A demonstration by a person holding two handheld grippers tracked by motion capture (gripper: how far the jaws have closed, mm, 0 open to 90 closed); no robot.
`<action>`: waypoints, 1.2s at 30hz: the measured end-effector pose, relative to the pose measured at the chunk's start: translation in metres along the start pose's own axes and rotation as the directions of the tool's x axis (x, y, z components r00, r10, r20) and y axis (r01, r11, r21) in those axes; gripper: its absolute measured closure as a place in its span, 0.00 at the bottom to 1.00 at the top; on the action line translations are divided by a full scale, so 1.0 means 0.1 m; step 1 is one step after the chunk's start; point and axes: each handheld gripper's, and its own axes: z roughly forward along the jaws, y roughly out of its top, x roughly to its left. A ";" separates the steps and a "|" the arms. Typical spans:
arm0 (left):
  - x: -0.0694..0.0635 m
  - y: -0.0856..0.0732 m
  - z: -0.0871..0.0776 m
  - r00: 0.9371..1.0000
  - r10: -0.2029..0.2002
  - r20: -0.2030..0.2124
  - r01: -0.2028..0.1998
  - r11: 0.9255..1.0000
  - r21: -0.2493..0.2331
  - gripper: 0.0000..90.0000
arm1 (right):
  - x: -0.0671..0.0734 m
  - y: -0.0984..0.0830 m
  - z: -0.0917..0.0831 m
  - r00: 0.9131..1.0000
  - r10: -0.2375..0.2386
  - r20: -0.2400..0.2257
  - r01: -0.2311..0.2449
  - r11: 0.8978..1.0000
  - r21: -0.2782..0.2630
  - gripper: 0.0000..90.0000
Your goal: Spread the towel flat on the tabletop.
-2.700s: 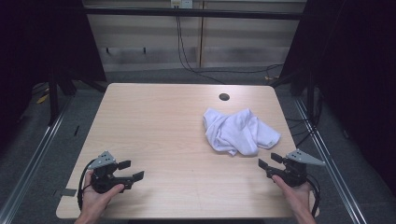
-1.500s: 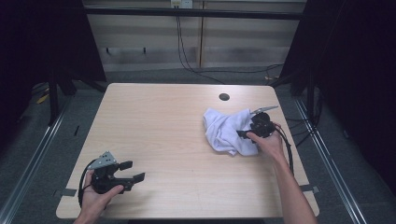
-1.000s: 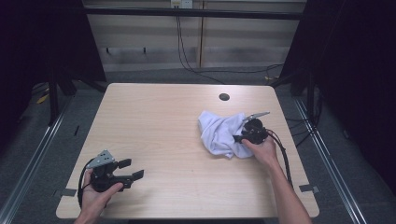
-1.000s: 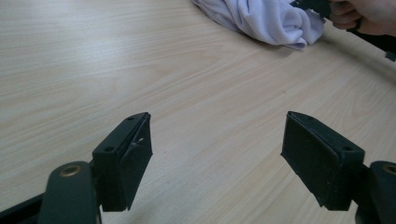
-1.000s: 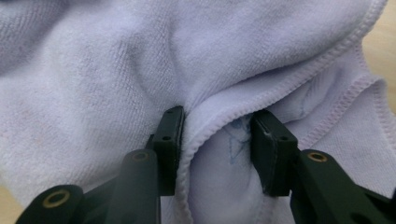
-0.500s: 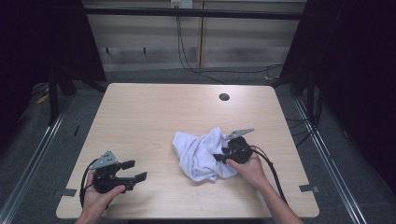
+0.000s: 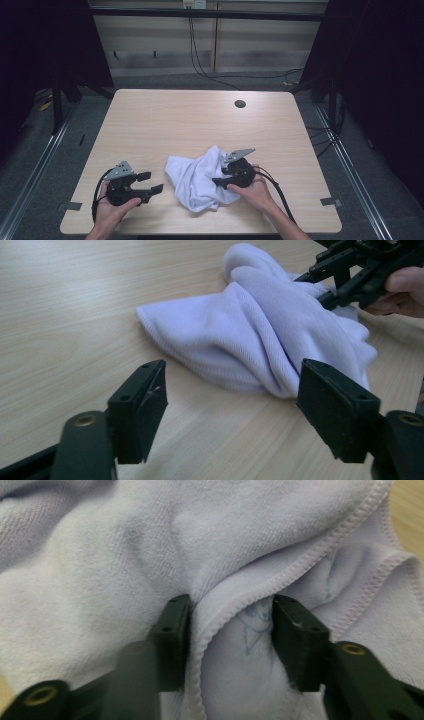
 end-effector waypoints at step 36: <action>-0.08 0.69 1.36 0.986 0.022 0.165 -0.049 0.986 0.159 0.86 | -0.32 0.10 0.06 0.997 0.032 -0.071 -0.033 0.999 -0.012 0.94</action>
